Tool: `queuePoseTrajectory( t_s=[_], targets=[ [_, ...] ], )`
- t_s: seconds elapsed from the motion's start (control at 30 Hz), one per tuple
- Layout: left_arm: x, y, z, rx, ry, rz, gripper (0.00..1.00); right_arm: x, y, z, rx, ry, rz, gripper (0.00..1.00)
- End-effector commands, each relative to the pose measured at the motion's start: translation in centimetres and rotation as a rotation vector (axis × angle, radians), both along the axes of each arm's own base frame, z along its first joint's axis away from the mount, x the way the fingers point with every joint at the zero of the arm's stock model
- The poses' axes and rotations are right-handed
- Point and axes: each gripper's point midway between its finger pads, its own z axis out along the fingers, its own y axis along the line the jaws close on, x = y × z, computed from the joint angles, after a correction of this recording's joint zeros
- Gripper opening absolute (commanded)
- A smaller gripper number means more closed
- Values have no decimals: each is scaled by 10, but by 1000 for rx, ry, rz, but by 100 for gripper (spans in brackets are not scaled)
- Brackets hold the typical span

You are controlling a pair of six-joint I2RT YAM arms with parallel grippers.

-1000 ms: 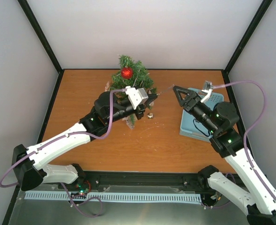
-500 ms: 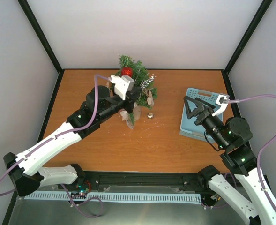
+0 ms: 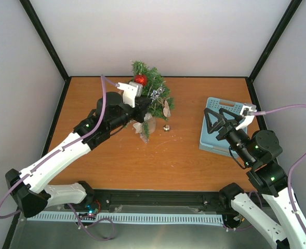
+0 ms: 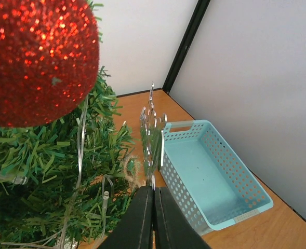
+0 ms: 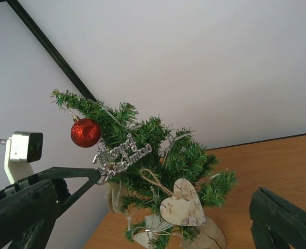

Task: Decorate the small christmas tree
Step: Hang the decoration item on the Christmas tree.

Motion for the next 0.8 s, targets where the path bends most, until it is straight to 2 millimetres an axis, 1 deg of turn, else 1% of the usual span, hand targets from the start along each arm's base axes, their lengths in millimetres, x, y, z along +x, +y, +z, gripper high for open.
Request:
queuePoseTrajectory(
  t_s=[0.0,0.1,0.2,0.33,0.4,0.77],
  targets=[
    [7,4,10,-49,28,40,1,-6,-6,11,-11,-41,-21,100],
    [11,6,6,-55,35,60,1,-6,-7,11,-14,-41,-24,100],
    [15,9,8,-66,19,83,1,-5,-8,11,-14,-41,-28,100],
    [20,10,-2,-45,29,103,1,-5,-7,11,-12,-40,-27,100],
    [24,8,0,-63,12,109,1,-5,-8,11,-10,-40,-29,100],
    [29,6,-18,-115,55,133,0,-5,-10,12,-13,-43,-39,100]
  ],
)
